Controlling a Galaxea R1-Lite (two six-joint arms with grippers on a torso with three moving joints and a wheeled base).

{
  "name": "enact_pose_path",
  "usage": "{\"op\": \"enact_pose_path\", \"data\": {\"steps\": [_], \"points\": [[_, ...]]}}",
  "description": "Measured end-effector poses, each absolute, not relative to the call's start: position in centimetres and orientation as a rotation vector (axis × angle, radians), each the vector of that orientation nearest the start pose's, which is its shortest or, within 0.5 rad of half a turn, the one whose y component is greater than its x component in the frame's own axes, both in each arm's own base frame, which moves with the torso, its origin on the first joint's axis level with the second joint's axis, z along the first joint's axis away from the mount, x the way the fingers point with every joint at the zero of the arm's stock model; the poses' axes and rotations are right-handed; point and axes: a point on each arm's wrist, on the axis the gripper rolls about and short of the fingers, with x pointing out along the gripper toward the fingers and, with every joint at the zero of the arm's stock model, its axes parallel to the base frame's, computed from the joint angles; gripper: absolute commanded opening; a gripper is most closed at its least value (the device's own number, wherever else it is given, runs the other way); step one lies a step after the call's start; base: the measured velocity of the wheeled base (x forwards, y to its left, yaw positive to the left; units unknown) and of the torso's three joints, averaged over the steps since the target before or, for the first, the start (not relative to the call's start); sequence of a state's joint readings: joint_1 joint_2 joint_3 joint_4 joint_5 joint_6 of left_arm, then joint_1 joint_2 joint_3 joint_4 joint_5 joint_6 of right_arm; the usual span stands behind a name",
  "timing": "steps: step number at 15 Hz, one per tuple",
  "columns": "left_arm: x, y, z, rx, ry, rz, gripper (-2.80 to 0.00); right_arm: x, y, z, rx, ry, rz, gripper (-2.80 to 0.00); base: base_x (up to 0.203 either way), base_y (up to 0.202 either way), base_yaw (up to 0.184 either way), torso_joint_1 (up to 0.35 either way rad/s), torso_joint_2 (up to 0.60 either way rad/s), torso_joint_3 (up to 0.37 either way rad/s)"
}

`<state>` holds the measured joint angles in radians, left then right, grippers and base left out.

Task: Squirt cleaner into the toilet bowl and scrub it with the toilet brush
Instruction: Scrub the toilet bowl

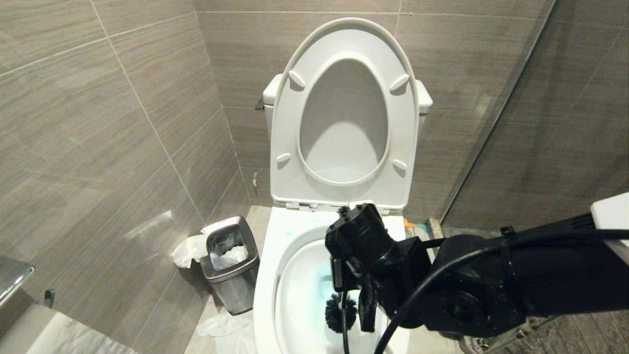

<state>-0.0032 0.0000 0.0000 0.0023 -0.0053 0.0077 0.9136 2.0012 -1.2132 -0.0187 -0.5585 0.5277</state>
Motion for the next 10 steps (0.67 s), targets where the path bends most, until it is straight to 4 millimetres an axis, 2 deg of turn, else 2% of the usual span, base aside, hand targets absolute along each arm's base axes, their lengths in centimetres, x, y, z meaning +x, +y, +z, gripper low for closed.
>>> {"op": "enact_pose_path", "data": {"steps": [2,5,10], "points": [[-2.3,0.0,7.5,0.008,0.002,-0.009,-2.8,22.0,30.4,12.7,-0.028,0.646,0.227,-2.8,0.0,0.0,0.0,0.0,0.0,0.0],[-2.3,0.0,7.5,0.007,0.002,-0.009,-2.8,20.6,31.9,12.4,-0.036,0.649,0.275,-2.8,0.0,0.0,0.0,0.0,0.0,0.0],[-2.3,0.0,7.5,0.007,0.002,-0.008,-2.8,21.5,34.1,12.4,-0.009,0.617,0.282,-2.8,0.0,0.0,0.0,0.0,0.0,0.0]]}}
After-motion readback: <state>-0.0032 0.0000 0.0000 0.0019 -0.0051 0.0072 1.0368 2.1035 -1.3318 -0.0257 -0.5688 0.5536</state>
